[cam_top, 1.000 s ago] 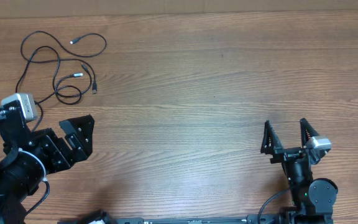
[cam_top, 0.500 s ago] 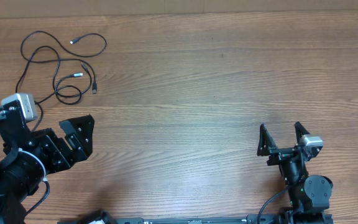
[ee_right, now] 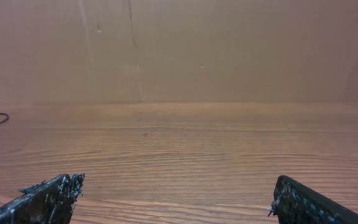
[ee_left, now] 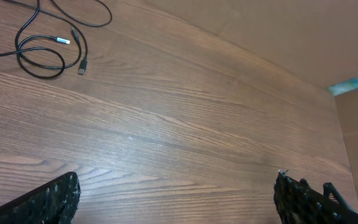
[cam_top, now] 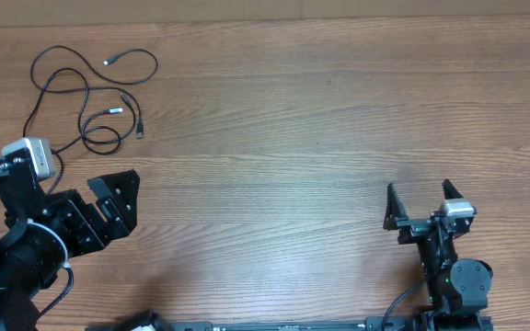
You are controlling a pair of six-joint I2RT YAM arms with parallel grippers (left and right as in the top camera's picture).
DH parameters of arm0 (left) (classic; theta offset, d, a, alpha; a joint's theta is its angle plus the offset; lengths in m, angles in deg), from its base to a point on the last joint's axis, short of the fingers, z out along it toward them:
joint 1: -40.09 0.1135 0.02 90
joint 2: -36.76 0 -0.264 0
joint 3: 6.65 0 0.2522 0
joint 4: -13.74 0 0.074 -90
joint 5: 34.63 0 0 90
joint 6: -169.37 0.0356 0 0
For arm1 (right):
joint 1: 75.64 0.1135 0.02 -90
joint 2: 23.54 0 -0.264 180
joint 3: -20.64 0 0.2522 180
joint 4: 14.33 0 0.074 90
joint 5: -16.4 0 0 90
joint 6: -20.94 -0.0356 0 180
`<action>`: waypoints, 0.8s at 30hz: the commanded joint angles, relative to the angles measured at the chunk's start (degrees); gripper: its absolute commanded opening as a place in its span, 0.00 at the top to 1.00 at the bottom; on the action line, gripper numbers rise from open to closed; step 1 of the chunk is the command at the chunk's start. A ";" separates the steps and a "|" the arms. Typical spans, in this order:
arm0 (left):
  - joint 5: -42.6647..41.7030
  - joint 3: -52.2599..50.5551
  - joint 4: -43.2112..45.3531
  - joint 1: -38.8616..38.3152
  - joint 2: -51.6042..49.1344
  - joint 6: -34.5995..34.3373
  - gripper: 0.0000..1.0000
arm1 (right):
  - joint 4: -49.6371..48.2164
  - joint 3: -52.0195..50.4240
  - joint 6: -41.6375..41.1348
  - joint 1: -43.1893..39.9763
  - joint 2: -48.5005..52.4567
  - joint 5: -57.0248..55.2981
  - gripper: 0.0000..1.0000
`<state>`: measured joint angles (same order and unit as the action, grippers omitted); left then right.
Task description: Untangle cables
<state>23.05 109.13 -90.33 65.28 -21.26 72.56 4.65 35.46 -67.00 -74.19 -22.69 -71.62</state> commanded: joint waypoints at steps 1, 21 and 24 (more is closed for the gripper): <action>-0.09 0.83 0.11 -0.20 0.02 1.51 0.00 | -0.11 -0.57 1.95 -1.14 -0.68 -1.29 0.00; -0.09 0.83 0.11 -0.20 0.02 1.51 0.00 | -0.11 -0.57 2.23 -0.33 -0.68 -0.94 0.00; -0.09 0.83 0.11 -0.20 0.02 1.51 0.00 | -0.11 -0.57 2.25 -0.33 -0.68 -0.90 0.00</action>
<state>23.07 109.13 -90.33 65.28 -21.26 72.56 4.67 35.46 -63.57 -74.80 -22.69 -72.36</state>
